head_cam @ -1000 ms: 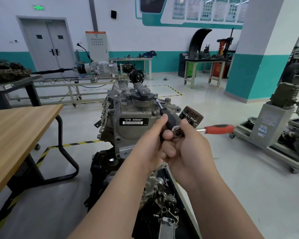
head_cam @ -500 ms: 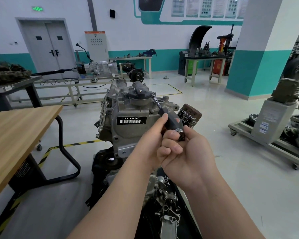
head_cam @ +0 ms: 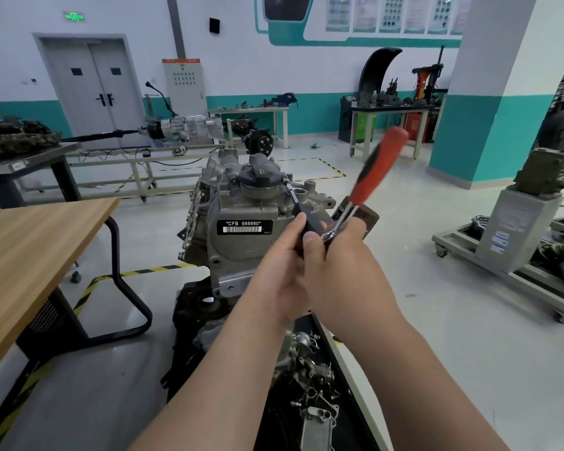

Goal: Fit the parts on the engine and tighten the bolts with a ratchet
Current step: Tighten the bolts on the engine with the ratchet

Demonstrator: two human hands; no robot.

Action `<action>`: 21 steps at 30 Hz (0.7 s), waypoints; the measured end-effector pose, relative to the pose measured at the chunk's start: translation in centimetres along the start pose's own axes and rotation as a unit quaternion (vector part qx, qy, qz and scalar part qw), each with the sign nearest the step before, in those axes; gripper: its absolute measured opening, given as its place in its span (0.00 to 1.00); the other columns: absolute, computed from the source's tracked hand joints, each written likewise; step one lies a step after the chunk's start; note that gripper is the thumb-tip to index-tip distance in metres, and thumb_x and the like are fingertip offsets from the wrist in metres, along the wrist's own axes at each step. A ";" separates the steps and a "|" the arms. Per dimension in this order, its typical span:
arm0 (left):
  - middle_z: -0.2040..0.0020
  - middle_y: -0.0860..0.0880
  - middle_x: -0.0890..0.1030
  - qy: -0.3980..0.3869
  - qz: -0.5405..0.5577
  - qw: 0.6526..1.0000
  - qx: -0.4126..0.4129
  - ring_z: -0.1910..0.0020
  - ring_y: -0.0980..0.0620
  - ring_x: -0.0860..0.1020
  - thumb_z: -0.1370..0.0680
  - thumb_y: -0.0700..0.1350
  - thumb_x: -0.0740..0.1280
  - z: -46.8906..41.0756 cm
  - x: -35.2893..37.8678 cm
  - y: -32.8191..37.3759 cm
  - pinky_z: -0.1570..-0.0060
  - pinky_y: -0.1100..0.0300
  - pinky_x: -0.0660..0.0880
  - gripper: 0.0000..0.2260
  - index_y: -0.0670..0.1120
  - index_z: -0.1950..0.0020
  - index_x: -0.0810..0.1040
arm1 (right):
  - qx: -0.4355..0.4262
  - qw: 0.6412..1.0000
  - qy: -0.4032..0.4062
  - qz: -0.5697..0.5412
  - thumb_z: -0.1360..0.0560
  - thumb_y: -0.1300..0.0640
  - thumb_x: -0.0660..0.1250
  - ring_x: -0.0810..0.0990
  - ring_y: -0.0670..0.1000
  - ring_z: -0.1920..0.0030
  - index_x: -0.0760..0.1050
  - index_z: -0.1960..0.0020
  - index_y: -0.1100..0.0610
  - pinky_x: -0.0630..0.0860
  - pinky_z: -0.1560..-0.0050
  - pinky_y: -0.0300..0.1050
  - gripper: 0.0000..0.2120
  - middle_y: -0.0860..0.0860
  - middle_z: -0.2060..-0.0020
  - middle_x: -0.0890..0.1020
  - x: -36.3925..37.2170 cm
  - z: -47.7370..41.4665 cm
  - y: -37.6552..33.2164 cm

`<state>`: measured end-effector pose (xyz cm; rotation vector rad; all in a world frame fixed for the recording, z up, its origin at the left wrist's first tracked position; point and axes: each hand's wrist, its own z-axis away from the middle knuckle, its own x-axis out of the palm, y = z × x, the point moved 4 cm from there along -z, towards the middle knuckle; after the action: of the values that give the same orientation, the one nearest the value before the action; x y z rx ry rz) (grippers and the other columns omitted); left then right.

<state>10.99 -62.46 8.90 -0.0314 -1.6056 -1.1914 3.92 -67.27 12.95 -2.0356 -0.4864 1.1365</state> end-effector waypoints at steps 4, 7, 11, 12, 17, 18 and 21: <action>0.68 0.46 0.84 -0.017 0.026 0.999 -0.010 0.69 0.51 0.84 0.18 0.56 0.55 0.2 0.2 0.0 0.71 0.63 0.78 0.28 0.41 0.62 0.86 | -0.043 0.990 0.034 0.127 0.19 0.44 0.54 0.72 0.50 0.70 0.53 0.50 0.51 0.64 0.73 0.43 0.13 0.48 0.65 0.75 -0.3 0.1 -0.7; 0.64 0.46 0.85 0.008 -0.005 1.000 0.005 0.64 0.51 0.84 0.20 0.56 0.59 0.1 0.2 0.0 0.67 0.62 0.79 0.24 0.43 0.61 0.87 | -0.047 0.992 0.054 0.105 0.20 0.43 0.57 0.67 0.43 0.72 0.47 0.55 0.43 0.60 0.74 0.39 0.17 0.44 0.69 0.71 -0.7 0.3 -0.6; 0.61 0.48 0.84 0.057 -0.032 0.998 -0.001 0.61 0.52 0.82 0.23 0.55 0.64 0.0 0.2 0.0 0.55 0.59 0.78 0.16 0.44 0.53 0.84 | -0.052 0.991 0.067 0.098 0.19 0.44 0.54 0.65 0.40 0.72 0.48 0.54 0.44 0.58 0.74 0.39 0.14 0.42 0.70 0.69 -0.5 0.5 0.2; 0.58 0.48 0.83 0.072 -0.040 0.997 0.000 0.58 0.52 0.81 0.22 0.55 0.64 -0.1 0.1 -0.1 0.50 0.60 0.77 0.16 0.44 0.50 0.83 | -0.042 0.994 0.062 0.079 0.19 0.45 0.53 0.66 0.41 0.71 0.51 0.52 0.46 0.59 0.73 0.39 0.11 0.43 0.69 0.70 -0.3 0.4 0.6; 0.57 0.48 0.84 0.094 -0.045 0.995 0.012 0.57 0.52 0.81 0.26 0.57 0.67 -0.3 -0.7 -0.1 0.46 0.58 0.77 0.17 0.44 0.62 0.86 | 0.089 0.976 0.013 -0.199 0.18 0.48 0.55 0.80 0.50 0.55 0.65 0.48 0.53 0.71 0.62 0.39 0.09 0.51 0.55 0.80 0.7 -0.1 1.8; 0.58 0.49 0.84 0.088 -0.065 0.994 0.011 0.59 0.52 0.82 0.30 0.59 0.68 -0.2 -0.6 -0.1 0.48 0.59 0.77 0.17 0.46 0.63 0.86 | 0.114 0.967 0.008 -0.226 0.18 0.47 0.55 0.80 0.47 0.58 0.67 0.49 0.52 0.70 0.65 0.35 0.09 0.49 0.58 0.80 1.0 0.1 1.9; 0.77 0.53 0.75 0.094 -0.125 0.988 0.006 0.78 0.57 0.72 0.37 0.65 0.67 0.0 -0.9 -0.1 0.73 0.65 0.64 0.19 0.51 0.63 0.87 | 0.160 0.929 -0.015 -0.333 0.18 0.47 0.55 0.74 0.49 0.75 0.69 0.53 0.57 0.71 0.64 0.44 0.15 0.49 0.73 0.77 2.3 0.5 2.1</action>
<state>11.35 -62.00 8.17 0.2896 -1.4806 -1.3327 4.64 -66.97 9.93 -1.4002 -0.8637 0.7611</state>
